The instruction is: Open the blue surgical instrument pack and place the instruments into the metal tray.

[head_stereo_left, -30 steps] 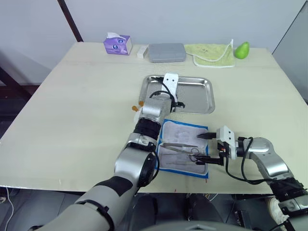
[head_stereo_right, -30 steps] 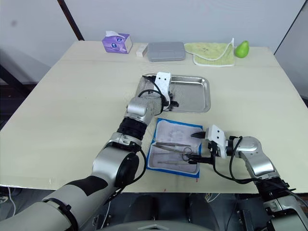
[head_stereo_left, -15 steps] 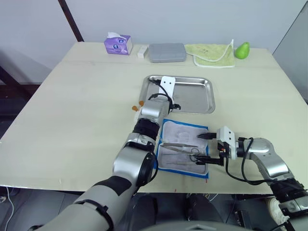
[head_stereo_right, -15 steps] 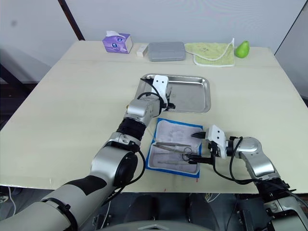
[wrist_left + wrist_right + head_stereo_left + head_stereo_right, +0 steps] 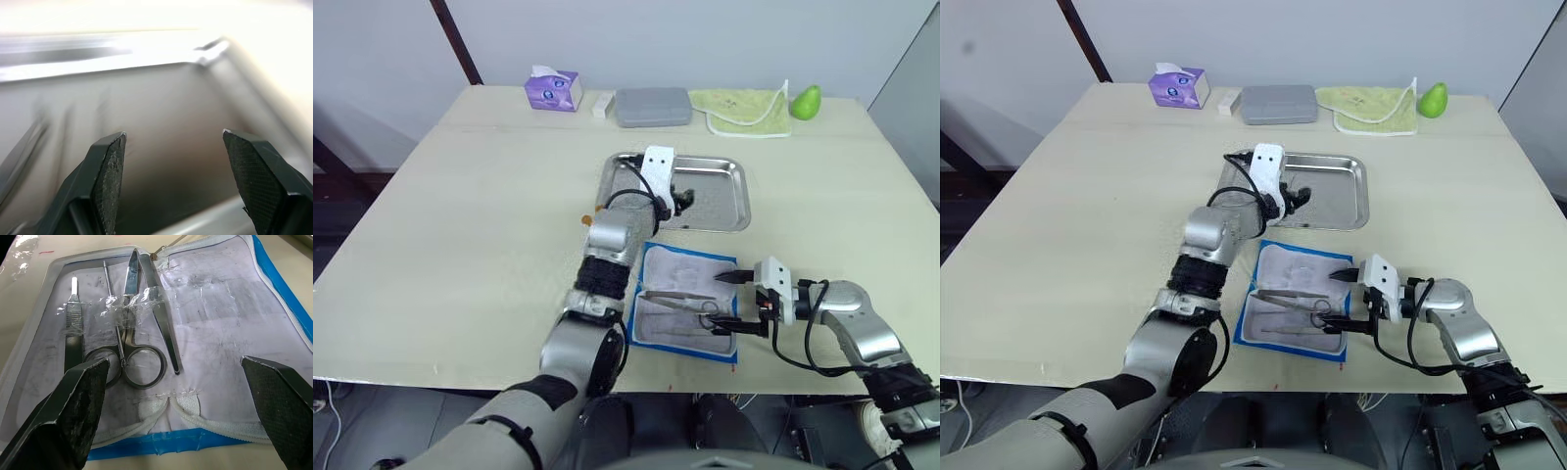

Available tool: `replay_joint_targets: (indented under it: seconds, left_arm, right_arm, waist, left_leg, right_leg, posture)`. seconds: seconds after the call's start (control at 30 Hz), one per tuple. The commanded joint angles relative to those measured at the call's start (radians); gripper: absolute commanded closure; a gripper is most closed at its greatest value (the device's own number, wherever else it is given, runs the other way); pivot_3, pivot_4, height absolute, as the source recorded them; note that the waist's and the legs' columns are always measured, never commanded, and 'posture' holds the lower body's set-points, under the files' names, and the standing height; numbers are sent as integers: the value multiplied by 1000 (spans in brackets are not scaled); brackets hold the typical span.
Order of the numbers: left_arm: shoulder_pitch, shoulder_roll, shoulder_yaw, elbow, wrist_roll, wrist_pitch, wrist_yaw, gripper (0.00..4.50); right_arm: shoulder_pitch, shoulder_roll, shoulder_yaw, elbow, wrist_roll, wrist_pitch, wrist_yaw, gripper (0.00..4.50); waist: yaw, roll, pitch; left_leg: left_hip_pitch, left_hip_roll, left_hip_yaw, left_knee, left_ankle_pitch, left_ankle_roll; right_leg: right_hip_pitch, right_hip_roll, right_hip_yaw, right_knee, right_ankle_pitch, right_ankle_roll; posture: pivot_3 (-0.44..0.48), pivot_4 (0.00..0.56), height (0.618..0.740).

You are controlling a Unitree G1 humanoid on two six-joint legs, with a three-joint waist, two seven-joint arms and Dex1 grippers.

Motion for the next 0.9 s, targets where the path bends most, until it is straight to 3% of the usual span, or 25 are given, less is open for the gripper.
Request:
replay_joint_targets:
  seconds: [0.03, 0.13, 0.23, 0.5, 0.53, 0.63, 0.9]
  left_arm:
    - [100, 103, -73, -210, -111, -61, -283, 1176]
    - [188, 219, -101, -289, -145, -154, -459, 1176]
    - [259, 290, -54, -314, -199, -293, -589, 1176]
    - [423, 570, 65, -311, -362, -357, -973, 1176]
    - [443, 601, 82, -307, -385, -349, -1010, 905]
    - [500, 667, 132, -305, -438, -350, -1084, 58]
    - [596, 799, 225, -233, -458, -388, -1212, 58]
  right_arm:
    - [35, -7, 26, 47, -34, 25, 1, 0]
    - [34, -2, 28, 54, -35, 18, 2, 0]
    - [33, 3, 27, 58, -37, 11, 2, 0]
    - [56, 23, 21, 61, -27, -20, 7, 0]
    - [60, 26, 21, 62, -23, -24, 9, 0]
    - [65, 39, 17, 89, -19, -55, 19, 0]
    - [53, 58, 14, 185, -26, -151, 50, 0]
  waist:
    - [-2, 1, 0]
    - [-2, 2, 1]
    - [0, 2, 1]
    - [-2, 2, 1]
    - [-2, 2, 1]
    - [0, 2, 1]
    - [-2, 2, 1]
  left_leg:
    - [0, 0, 0, 0, 0, 0]
    - [1, 0, 1, 0, 0, 0]
    - [1, 0, 1, 0, -2, 3]
    - [0, 1, 0, 0, -3, 5]
    - [0, 1, 0, 0, -3, 5]
    - [0, 1, 0, 0, -3, 5]
    - [1, 2, 1, 0, -3, 5]
  right_leg:
    - [0, 0, 0, 0, 0, 0]
    - [0, 0, 1, 0, 0, 0]
    - [0, 0, 0, 0, 0, 0]
    - [0, 0, -1, 0, 0, -1]
    - [0, 0, -1, 0, -1, -1]
    - [-1, 0, -1, 0, -1, -1]
    - [-1, 0, -1, 0, -1, -1]
  posture:
    - [0, 150, 740]
    - [0, 150, 740]
    - [0, 150, 740]
    - [0, 150, 740]
    - [0, 150, 740]
    - [0, 150, 740]
    - [0, 150, 740]
